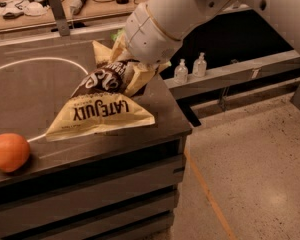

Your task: Move brown chip bag near orange

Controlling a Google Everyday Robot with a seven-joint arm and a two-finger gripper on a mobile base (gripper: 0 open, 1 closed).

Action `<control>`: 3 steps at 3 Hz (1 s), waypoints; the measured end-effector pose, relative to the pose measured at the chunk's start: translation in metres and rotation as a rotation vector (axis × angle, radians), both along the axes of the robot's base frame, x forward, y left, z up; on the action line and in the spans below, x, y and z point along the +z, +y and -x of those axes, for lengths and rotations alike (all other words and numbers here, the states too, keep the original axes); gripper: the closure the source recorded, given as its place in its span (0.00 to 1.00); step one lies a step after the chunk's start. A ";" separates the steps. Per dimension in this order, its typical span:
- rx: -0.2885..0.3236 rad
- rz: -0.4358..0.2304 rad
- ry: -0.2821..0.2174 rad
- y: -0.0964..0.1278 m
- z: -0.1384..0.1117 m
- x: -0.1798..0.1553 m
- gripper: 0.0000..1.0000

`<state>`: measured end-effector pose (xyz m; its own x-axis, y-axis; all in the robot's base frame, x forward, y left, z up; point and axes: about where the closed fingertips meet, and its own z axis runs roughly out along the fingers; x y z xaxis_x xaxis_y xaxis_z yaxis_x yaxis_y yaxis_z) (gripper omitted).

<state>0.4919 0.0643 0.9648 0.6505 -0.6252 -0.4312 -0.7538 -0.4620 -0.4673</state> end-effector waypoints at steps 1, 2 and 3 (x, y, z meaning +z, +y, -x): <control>0.028 -0.017 -0.110 0.031 0.006 -0.007 1.00; 0.079 -0.060 -0.132 0.051 0.009 -0.009 1.00; 0.133 -0.066 -0.155 0.070 0.019 -0.016 1.00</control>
Offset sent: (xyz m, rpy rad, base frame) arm -0.0094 0.0726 -0.0172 0.1136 -0.1468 0.1356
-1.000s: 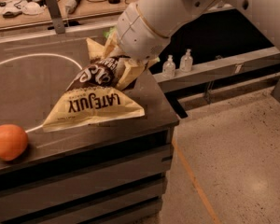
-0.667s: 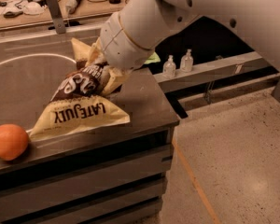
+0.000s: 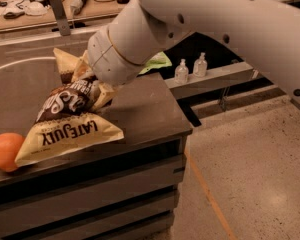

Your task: Move brown chip bag near orange

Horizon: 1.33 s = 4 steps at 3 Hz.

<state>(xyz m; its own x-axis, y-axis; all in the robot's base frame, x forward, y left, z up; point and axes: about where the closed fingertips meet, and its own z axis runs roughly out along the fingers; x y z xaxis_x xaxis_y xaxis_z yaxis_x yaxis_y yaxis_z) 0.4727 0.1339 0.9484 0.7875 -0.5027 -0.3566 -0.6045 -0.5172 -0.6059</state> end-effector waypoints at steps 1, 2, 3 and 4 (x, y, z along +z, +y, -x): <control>0.027 0.015 -0.008 0.011 0.003 -0.014 1.00; 0.067 0.032 -0.006 0.021 0.004 -0.033 0.98; 0.096 0.034 -0.007 0.026 0.005 -0.040 0.77; 0.131 0.038 -0.014 0.030 0.008 -0.047 0.53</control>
Offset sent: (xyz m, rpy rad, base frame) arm -0.0013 0.0277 -0.0511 -0.0464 0.0037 0.0878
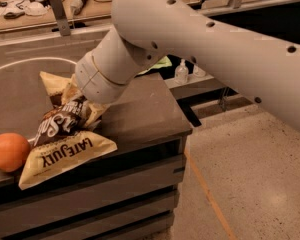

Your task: Move brown chip bag near orange

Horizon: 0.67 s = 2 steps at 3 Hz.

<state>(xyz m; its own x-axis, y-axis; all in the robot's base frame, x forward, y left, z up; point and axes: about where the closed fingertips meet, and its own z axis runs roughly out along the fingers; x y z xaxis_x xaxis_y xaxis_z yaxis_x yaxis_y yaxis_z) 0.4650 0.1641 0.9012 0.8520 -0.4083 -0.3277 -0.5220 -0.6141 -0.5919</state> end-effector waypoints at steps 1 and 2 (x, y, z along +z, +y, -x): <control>0.030 0.007 -0.016 0.003 0.005 -0.005 0.22; 0.041 0.027 -0.045 0.004 0.008 -0.011 0.00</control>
Offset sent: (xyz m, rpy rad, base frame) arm -0.0063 0.0031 -0.0182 -0.0434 -0.0677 0.0467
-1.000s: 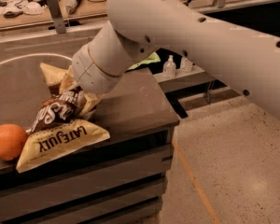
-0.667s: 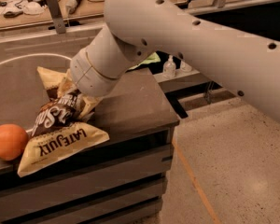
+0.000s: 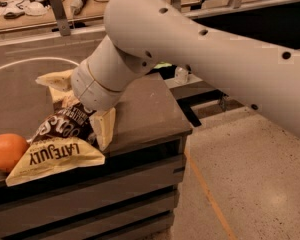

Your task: Move brown chip bag near orange

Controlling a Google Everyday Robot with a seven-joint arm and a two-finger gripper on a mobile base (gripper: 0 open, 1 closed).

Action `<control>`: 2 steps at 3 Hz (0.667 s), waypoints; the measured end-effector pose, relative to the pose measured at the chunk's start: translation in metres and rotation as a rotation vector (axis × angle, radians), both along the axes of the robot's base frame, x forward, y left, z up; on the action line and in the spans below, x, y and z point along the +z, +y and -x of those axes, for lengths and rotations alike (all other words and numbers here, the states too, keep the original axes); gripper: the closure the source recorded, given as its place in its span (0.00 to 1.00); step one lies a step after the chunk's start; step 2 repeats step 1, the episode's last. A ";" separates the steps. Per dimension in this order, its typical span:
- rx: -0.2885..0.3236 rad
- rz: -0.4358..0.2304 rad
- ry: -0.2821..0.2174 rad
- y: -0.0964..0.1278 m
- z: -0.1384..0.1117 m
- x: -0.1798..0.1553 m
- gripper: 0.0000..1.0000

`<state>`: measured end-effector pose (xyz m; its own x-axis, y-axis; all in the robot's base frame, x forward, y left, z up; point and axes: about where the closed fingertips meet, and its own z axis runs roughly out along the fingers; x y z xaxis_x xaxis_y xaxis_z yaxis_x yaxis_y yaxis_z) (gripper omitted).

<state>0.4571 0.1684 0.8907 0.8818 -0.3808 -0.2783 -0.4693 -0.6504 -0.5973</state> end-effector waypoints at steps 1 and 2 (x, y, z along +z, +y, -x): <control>0.000 0.000 0.000 0.000 0.000 0.000 0.00; 0.000 0.000 0.000 0.000 0.000 0.000 0.00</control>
Offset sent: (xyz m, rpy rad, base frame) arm 0.0000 0.0000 0.0000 0.0000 0.0000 0.0000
